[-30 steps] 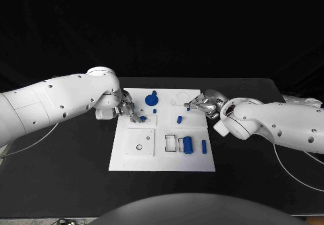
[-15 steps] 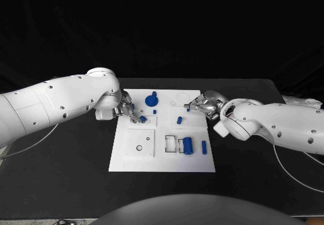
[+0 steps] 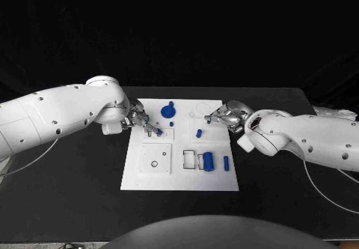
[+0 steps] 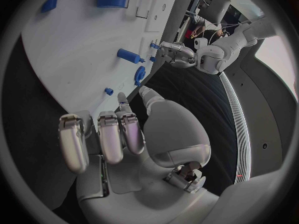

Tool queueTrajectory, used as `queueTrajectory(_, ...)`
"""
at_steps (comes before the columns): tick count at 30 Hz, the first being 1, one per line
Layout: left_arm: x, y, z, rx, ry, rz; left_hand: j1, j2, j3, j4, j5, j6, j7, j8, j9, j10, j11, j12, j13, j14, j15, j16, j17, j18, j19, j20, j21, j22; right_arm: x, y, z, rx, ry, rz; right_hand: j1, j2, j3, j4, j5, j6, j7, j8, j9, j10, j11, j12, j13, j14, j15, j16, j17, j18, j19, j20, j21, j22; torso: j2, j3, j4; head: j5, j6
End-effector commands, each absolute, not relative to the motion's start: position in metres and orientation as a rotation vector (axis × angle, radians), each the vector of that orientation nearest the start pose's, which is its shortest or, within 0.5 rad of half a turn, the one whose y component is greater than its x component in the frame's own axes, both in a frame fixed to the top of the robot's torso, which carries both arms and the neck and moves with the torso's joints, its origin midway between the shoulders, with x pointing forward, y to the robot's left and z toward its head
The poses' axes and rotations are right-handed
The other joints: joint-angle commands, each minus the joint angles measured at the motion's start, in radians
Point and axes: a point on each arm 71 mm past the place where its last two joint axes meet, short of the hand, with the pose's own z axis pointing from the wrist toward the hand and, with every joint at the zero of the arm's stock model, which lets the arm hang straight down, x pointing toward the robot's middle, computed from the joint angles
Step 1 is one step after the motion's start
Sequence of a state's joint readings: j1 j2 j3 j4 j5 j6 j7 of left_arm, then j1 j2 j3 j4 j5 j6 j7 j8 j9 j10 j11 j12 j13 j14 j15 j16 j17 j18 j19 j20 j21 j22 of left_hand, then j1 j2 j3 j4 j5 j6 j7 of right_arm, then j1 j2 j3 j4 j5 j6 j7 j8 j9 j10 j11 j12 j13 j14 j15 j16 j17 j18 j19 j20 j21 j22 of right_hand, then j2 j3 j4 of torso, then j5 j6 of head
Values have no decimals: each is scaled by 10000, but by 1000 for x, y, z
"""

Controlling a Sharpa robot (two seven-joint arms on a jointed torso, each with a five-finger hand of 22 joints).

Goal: Assemble the parts on the task board

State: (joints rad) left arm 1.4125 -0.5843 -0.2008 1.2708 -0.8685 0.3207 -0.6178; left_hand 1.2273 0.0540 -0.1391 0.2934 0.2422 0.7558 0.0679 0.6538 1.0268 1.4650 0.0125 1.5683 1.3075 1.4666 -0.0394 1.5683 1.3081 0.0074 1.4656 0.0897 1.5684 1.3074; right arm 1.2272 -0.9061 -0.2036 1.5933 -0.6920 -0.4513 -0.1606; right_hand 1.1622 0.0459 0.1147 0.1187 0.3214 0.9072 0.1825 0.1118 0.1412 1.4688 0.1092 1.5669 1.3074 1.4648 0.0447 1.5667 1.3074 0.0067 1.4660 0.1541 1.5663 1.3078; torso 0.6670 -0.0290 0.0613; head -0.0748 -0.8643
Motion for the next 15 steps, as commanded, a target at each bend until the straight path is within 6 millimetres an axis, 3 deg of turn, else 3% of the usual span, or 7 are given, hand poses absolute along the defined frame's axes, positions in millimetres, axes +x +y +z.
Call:
queueTrajectory(1, 527, 157, -185, -1167, 23799, -5070, 208, -58, -40, -33, 227, -25, -25, -109, -30, 1058, -45, 25, 2633, 1042, -30, 25, 2627, -74, 1052, -48, 24, 2634, 455, -231, -237, 6758, 19016, 7927, 62, 27, -43, 6, 31, -32, 51, 39, 17, 1020, 77, 39, 2634, 1060, 80, 41, 2634, -67, 1048, 70, 45, 2630, 2, -9, 9, 37, 4)
queueTrajectory(2, 526, 157, -182, -1107, 23504, -5590, 555, -138, -51, 10, 460, -204, 97, -553, -398, 1058, 14, 25, 2633, 1042, -15, 25, 2627, -74, 1052, -55, 24, 2634, 455, -231, -237, 6759, 19015, 7926, 62, 27, -43, 6, 31, -32, 51, 39, 17, 1020, 77, 39, 2634, 1060, 80, 41, 2634, -67, 1048, 70, 45, 2630, -1, -7, 12, 38, -2)
queueTrajectory(7, 524, 156, -178, -456, 22670, -6476, 1597, -397, 63, -32, 1674, -319, 294, -1539, -1510, 1058, 234, 25, 2633, 1042, 134, 25, 2627, -74, 1052, 5, 24, 2634, 455, -231, -237, 6753, 19023, 7935, 62, 27, -43, 6, 31, -32, 51, 39, 17, 1020, 77, 39, 2634, 1060, 80, 41, 2634, -67, 1048, 70, 45, 2630, -5, -1, 6, 67, -10)
queueTrajectory(10, 523, 154, -175, 215, 21968, -6756, 2210, -637, 215, -67, 3015, -201, 376, -1923, -2091, 1058, 312, 25, 2633, 1042, 202, 25, 2627, -74, 1052, 58, 24, 2634, 455, -231, -237, 6751, 19019, 7937, 62, 27, -43, 6, 31, -32, 51, 39, 17, 1020, 77, 39, 2634, 1060, 80, 41, 2634, -67, 1048, 70, 45, 2630, -5, -5, 3, 73, -7)
queueTrajectory(12, 522, 154, -173, 589, 21626, -6832, 2412, -812, 271, -26, 3461, -183, 456, -2204, -2497, 1058, 371, 25, 2633, 1042, 259, 25, 2627, -74, 1052, 98, 24, 2634, 455, -231, -237, 6749, 19019, 7940, 62, 27, -43, 6, 31, -32, 51, 39, 17, 1020, 77, 39, 2634, 1060, 80, 41, 2634, -67, 1048, 70, 45, 2630, -5, -3, -1, 86, -12)
queueTrajectory(14, 521, 153, -171, 1013, 21264, -6879, 2697, -914, 429, -52, 4364, -91, 476, -2376, -2809, 1058, 405, 25, 2633, 1042, 281, 25, 2627, -74, 1052, 128, 24, 2634, 455, -231, -237, 6749, 19023, 7939, 62, 27, -43, 6, 31, -32, 51, 39, 17, 1020, 77, 39, 2634, 1060, 80, 41, 2634, -67, 1048, 70, 45, 2630, -3, 1, -3, 97, -11)
queueTrajectory(15, 520, 153, -171, 1187, 21136, -6886, 2760, -981, 464, -51, 4552, -38, 483, -2417, -2918, 1058, 412, 25, 2633, 1042, 297, 25, 2627, -74, 1052, 140, 24, 2634, 455, -231, -237, 6749, 19023, 7938, 62, 27, -43, 6, 31, -32, 51, 39, 17, 1020, 77, 39, 2634, 1060, 80, 41, 2634, -67, 1048, 70, 45, 2630, -1, 3, -3, 104, -8)
